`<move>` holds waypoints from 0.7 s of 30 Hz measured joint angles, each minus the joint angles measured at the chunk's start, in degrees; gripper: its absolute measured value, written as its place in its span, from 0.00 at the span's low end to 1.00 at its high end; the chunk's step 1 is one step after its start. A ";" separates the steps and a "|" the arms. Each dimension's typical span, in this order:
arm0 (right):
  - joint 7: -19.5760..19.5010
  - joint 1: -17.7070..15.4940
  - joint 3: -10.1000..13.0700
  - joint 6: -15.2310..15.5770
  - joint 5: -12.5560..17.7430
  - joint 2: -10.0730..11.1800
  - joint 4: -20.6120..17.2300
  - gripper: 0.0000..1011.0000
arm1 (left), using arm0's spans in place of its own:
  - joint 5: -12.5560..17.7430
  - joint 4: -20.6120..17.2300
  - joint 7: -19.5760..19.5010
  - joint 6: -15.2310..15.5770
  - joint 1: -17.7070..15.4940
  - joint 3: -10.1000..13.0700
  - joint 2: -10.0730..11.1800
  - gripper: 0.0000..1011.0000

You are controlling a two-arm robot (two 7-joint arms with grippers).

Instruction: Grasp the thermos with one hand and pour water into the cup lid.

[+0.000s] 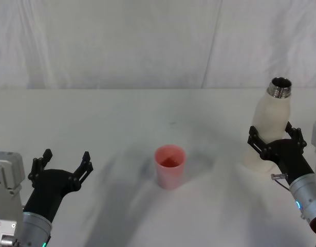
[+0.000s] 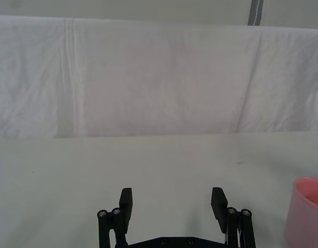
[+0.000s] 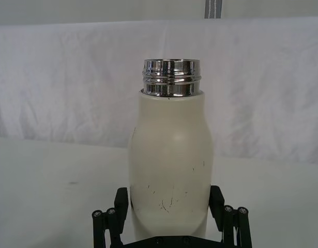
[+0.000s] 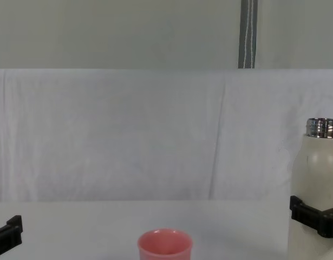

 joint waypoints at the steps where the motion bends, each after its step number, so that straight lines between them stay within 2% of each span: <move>1: -0.03 -0.14 0.00 0.01 0.00 0.00 -0.17 0.99 | 0.00 0.00 0.00 0.00 0.00 0.00 0.00 0.99; 21: -1.30 -4.67 0.03 0.15 -1.09 -0.14 -5.07 0.99 | 0.00 0.00 0.00 0.00 0.00 0.00 0.00 0.99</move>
